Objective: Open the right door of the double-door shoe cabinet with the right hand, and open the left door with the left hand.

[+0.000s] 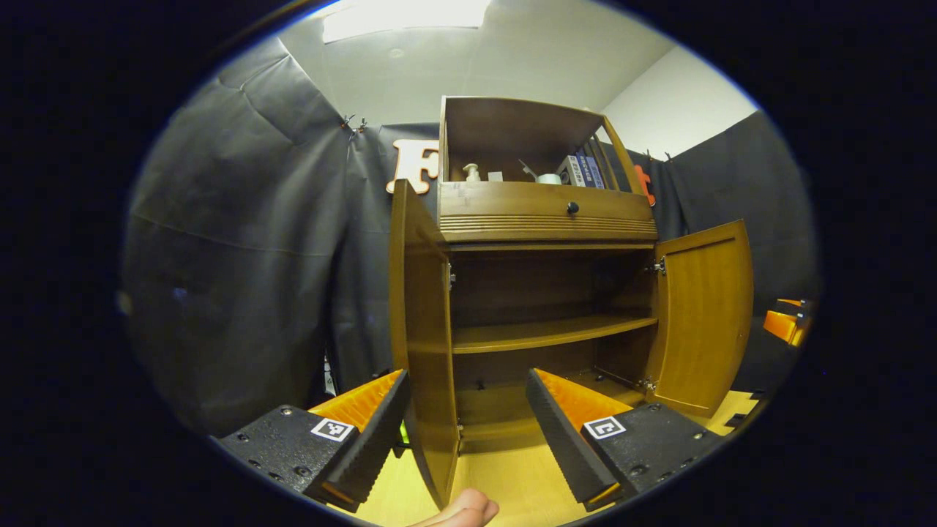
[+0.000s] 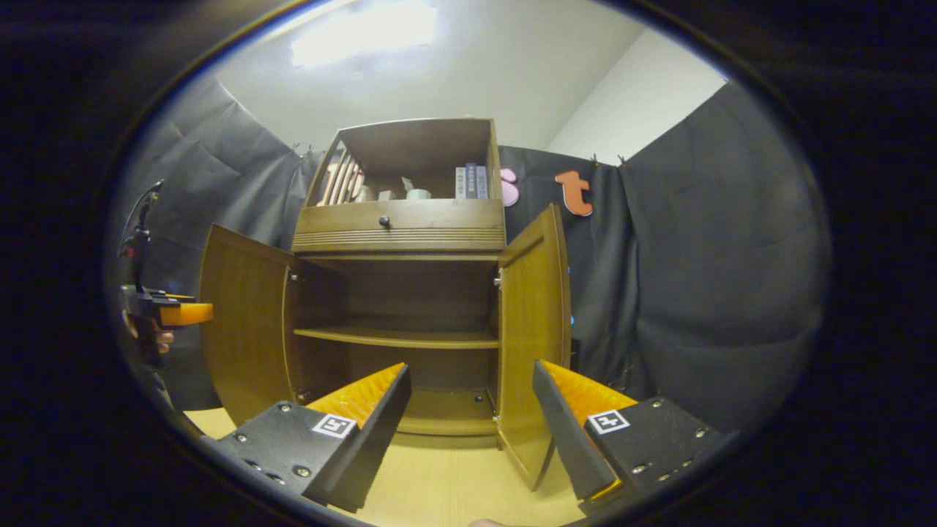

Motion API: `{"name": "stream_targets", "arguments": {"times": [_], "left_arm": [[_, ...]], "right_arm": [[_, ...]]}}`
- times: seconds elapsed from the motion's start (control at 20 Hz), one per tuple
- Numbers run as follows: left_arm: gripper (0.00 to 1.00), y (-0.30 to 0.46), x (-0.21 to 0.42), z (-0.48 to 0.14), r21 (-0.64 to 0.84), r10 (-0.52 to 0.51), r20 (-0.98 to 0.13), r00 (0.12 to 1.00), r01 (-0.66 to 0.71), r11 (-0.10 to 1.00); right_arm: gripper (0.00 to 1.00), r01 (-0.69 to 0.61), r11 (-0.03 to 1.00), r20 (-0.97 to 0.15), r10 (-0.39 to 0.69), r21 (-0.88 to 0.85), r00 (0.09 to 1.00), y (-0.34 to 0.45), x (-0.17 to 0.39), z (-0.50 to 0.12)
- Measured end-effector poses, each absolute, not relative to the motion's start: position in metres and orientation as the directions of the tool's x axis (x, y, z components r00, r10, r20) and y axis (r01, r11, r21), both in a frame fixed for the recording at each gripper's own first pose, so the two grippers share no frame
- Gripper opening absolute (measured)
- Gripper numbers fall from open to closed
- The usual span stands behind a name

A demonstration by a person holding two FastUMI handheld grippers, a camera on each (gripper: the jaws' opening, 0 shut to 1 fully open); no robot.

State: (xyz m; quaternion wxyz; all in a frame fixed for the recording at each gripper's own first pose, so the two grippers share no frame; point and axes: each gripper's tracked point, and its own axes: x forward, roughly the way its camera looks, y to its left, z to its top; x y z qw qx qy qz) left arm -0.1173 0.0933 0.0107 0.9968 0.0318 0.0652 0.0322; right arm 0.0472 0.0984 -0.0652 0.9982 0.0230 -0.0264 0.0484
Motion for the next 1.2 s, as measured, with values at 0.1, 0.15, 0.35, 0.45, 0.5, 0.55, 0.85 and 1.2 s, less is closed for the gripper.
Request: {"name": "stream_targets", "arguments": {"times": [0.1, 0.15, 0.35, 0.45, 0.5, 0.55, 0.85, 1.2], "left_arm": [[0.99, 0.087, -0.109, 0.013, 0.076, 0.081, -0.112, 0.99, -0.073, 0.994], [0.98, 0.085, -0.105, 0.014, 0.08, 0.09, -0.104, 0.991, -0.082, 0.993], [0.98, 0.066, -0.08, 0.009, 0.075, 0.113, -0.106, 0.988, -0.105, 0.992], [0.98, 0.052, -0.067, 0.005, 0.062, 0.103, -0.111, 0.989, -0.096, 0.993], [0.99, 0.039, -0.058, 0.005, 0.045, 0.075, -0.107, 0.991, -0.07, 0.997], [0.98, 0.027, -0.05, 0.004, 0.034, 0.043, -0.111, 0.993, -0.04, 0.999], [0.97, -0.018, -0.016, -0.002, -0.011, -0.002, -0.093, 0.996, 0.001, 1.0], [0.96, -0.074, -0.014, 0.003, -0.023, -0.065, -0.001, 0.998, 0.065, 0.998]], "right_arm": [[0.99, -0.098, 0.994, 0.055, 0.095, 0.052, 0.994, 0.103, 0.057, -0.061], [0.99, -0.096, 0.994, 0.052, 0.094, 0.055, 0.994, 0.105, 0.063, -0.06], [0.99, -0.093, 0.995, 0.036, 0.091, 0.042, 0.995, 0.117, 0.086, -0.055], [0.99, -0.113, 0.993, 0.04, 0.112, 0.043, 0.993, 0.129, 0.096, -0.054], [0.96, -0.118, 0.992, 0.049, 0.115, 0.054, 0.992, 0.132, 0.102, -0.051], [0.99, -0.118, 0.991, 0.052, 0.115, 0.064, 0.992, 0.133, 0.107, -0.05], [0.99, -0.111, 0.992, 0.0, 0.111, 0.061, 0.994, 0.138, 0.141, -0.063], [0.96, -0.085, 0.993, -0.043, 0.089, 0.084, 0.995, 0.155, 0.164, -0.082]]}}
